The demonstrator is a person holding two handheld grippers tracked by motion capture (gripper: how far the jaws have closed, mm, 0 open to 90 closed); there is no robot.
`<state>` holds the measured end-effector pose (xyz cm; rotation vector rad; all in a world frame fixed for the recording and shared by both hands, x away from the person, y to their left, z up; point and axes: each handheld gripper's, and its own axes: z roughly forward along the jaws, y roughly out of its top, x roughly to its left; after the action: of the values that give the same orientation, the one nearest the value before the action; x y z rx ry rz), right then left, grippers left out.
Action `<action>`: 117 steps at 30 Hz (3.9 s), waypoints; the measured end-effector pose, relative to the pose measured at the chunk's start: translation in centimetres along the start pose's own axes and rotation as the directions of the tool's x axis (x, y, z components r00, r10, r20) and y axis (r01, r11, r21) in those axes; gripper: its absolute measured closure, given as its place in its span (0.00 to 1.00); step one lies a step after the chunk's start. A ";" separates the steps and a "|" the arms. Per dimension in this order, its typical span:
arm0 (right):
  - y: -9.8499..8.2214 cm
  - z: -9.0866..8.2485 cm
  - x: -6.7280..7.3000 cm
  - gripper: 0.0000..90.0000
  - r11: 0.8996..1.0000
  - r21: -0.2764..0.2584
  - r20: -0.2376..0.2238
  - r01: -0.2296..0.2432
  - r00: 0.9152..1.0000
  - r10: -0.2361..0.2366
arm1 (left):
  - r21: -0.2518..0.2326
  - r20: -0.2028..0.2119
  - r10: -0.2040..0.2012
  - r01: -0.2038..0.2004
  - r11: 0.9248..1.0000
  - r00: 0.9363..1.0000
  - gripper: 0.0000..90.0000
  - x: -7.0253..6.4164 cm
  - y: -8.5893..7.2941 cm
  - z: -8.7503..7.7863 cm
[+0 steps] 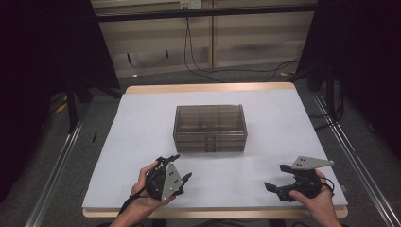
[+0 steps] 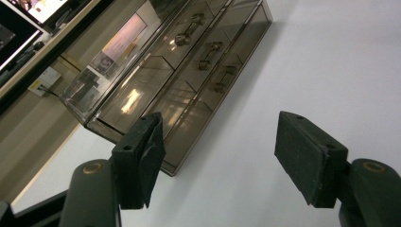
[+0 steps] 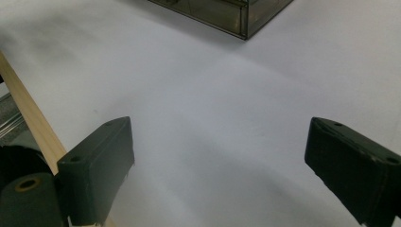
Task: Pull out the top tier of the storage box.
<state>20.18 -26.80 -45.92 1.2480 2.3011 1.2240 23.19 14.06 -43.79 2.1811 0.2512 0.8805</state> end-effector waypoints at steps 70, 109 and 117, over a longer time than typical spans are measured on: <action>0.0 0.1 0.1 0.10 1.000 0.004 -0.006 0.007 1.000 -0.007 | 0.323 -0.257 0.612 -0.530 0.784 0.748 0.69 -2.6 4.2 7.0; 0.0 0.1 0.1 0.10 1.000 0.007 -0.008 0.010 1.000 -0.010 | 0.375 -0.297 0.666 -0.557 0.741 0.685 0.89 -3.6 5.3 10.6; 0.0 0.1 0.1 0.10 1.000 0.008 -0.008 0.011 1.000 -0.011 | 0.373 -0.299 0.665 -0.558 0.742 0.684 0.89 -3.7 5.2 10.7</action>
<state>20.18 -26.62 -45.96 1.2335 2.3173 1.2201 27.06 2.68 -47.02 2.3186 -0.2184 1.8005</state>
